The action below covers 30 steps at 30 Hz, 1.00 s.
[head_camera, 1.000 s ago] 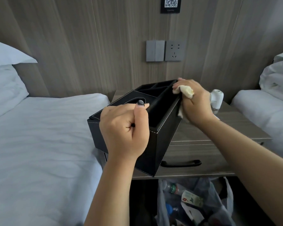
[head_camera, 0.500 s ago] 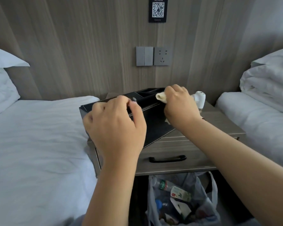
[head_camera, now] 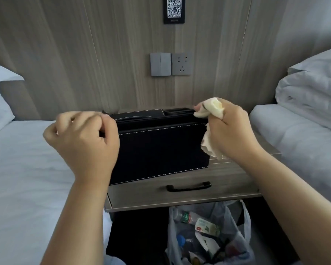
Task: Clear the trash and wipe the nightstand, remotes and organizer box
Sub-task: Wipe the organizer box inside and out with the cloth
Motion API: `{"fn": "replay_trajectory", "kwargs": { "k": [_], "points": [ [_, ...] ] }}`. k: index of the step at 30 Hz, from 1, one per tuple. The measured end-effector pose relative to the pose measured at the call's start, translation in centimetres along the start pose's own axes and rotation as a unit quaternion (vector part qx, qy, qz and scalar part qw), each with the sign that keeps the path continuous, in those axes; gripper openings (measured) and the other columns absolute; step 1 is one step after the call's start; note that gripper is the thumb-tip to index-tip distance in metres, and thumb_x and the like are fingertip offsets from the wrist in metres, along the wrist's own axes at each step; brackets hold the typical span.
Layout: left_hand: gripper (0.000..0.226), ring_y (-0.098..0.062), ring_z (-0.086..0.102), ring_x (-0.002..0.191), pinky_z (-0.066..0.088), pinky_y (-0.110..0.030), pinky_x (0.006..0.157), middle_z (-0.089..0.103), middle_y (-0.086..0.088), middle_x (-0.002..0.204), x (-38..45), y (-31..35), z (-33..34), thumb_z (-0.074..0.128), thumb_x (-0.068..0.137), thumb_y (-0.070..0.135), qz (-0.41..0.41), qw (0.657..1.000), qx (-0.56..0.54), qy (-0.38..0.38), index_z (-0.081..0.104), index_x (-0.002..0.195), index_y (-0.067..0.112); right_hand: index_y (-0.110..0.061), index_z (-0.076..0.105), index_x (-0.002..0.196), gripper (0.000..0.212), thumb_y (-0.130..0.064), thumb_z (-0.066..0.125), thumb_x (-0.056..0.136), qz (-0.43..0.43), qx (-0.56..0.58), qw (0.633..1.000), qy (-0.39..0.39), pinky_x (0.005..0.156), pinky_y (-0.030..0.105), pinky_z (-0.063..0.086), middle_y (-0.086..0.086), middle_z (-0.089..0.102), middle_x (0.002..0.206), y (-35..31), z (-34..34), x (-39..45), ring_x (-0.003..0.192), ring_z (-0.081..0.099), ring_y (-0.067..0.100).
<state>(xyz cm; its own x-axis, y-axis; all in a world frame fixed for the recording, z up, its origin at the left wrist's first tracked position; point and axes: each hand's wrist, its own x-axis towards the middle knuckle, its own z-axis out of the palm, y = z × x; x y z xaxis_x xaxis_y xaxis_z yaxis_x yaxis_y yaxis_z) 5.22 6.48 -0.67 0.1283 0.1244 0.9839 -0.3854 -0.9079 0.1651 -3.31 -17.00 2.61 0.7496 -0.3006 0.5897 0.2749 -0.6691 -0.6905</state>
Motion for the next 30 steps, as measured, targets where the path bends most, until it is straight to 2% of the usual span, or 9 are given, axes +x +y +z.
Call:
{"fn": "replay_trajectory", "kwargs": {
  "k": [4, 7, 11, 14, 20, 23, 25, 27, 30],
  "points": [
    [0.035, -0.024, 0.061, 0.083, 0.033, -0.041, 0.082, 0.071, 0.006, 0.090, -1.7, 6.9, 0.1, 0.049, 0.098, 0.025, 0.060, 0.993, -0.057, -0.080, 0.065, 0.068, 0.016, -0.010, 0.064, 0.083, 0.039, 0.011, 0.031, 0.084, 0.067, 0.188, 0.980, 0.006, 0.039, 0.036, 0.043, 0.044, 0.049, 0.061, -0.8, -0.5, -1.9, 0.045, 0.047, 0.052],
    [0.038, -0.017, 0.058, 0.073, 0.027, -0.034, 0.078, 0.066, 0.005, 0.082, -3.3, 11.7, 0.3, 0.051, 0.095, 0.033, 0.061, 0.987, -0.095, -0.113, 0.068, 0.065, 0.017, -0.015, 0.073, 0.084, 0.041, 0.006, 0.039, 0.088, 0.082, 0.239, 0.966, 0.047, 0.058, 0.032, 0.052, 0.027, 0.066, 0.078, -0.2, -1.4, -2.7, 0.070, 0.063, 0.031],
    [0.045, -0.013, 0.052, 0.058, 0.025, -0.031, 0.077, 0.058, 0.007, 0.064, -2.7, 11.3, 1.4, 0.056, 0.093, 0.036, 0.027, 0.990, -0.117, -0.069, 0.057, 0.052, 0.018, -0.017, 0.070, 0.080, 0.036, 0.003, 0.042, 0.084, 0.183, 0.357, 0.907, 0.130, 0.058, 0.027, 0.045, 0.003, 0.059, 0.060, 1.7, -2.1, -3.9, 0.060, 0.054, 0.019],
    [0.043, -0.015, 0.050, 0.052, 0.029, -0.034, 0.076, 0.054, 0.006, 0.056, -2.0, 10.0, 1.8, 0.060, 0.088, 0.024, 0.007, 0.982, -0.179, -0.060, 0.054, 0.046, 0.016, -0.017, 0.065, 0.091, 0.028, 0.001, 0.044, 0.086, 0.228, 0.325, 0.896, 0.200, 0.066, 0.033, 0.043, 0.002, 0.060, 0.075, 2.4, 0.0, -4.9, 0.069, 0.054, 0.015],
    [0.042, -0.011, 0.031, 0.043, 0.035, -0.046, 0.060, 0.026, 0.020, 0.051, -1.5, 8.9, 2.5, 0.054, 0.081, 0.009, 0.005, 0.954, -0.291, -0.076, 0.030, 0.050, 0.024, -0.037, 0.055, 0.115, 0.034, -0.020, 0.044, 0.088, 0.108, 0.304, 0.930, 0.173, 0.081, 0.013, 0.043, -0.030, 0.060, 0.098, -1.5, 5.0, -6.9, 0.090, 0.057, -0.008],
    [0.040, -0.012, 0.031, 0.043, 0.034, -0.047, 0.054, 0.028, 0.019, 0.050, -1.4, 8.2, 2.7, 0.054, 0.078, 0.006, 0.005, 0.941, -0.326, -0.090, 0.033, 0.049, 0.022, -0.035, 0.053, 0.128, 0.037, -0.031, 0.039, 0.094, 0.092, 0.276, 0.940, 0.176, 0.105, 0.032, 0.041, -0.018, 0.058, 0.114, -1.1, 5.8, -6.0, 0.114, 0.055, 0.004],
    [0.038, -0.011, 0.030, 0.044, 0.032, -0.046, 0.055, 0.027, 0.017, 0.050, -1.4, 7.9, 2.8, 0.052, 0.076, 0.005, -0.009, 0.935, -0.341, -0.092, 0.031, 0.049, 0.021, -0.028, 0.060, 0.120, 0.030, -0.032, 0.041, 0.097, 0.121, 0.296, 0.935, 0.156, 0.077, 0.042, 0.055, -0.003, 0.059, 0.086, -0.1, 5.6, -4.3, 0.080, 0.063, 0.024],
    [0.037, -0.009, 0.028, 0.044, 0.029, -0.042, 0.057, 0.025, 0.017, 0.049, -1.4, 7.8, 2.8, 0.050, 0.073, 0.004, -0.020, 0.927, -0.362, -0.093, 0.028, 0.049, 0.022, -0.017, 0.061, 0.089, 0.020, -0.023, 0.046, 0.100, 0.189, 0.335, 0.908, 0.165, 0.044, 0.027, 0.041, -0.004, 0.046, 0.051, 0.9, 5.1, -2.3, 0.041, 0.046, 0.018],
    [0.038, -0.009, 0.026, 0.045, 0.027, -0.040, 0.060, 0.024, 0.017, 0.049, -1.3, 7.5, 2.8, 0.048, 0.073, 0.004, -0.021, 0.920, -0.378, -0.099, 0.024, 0.050, 0.024, -0.020, 0.067, 0.101, 0.024, -0.032, 0.047, 0.094, 0.194, 0.351, 0.897, 0.186, 0.064, 0.043, 0.050, -0.008, 0.055, 0.069, 0.7, 5.7, -2.4, 0.069, 0.064, 0.021]
  ]
}}
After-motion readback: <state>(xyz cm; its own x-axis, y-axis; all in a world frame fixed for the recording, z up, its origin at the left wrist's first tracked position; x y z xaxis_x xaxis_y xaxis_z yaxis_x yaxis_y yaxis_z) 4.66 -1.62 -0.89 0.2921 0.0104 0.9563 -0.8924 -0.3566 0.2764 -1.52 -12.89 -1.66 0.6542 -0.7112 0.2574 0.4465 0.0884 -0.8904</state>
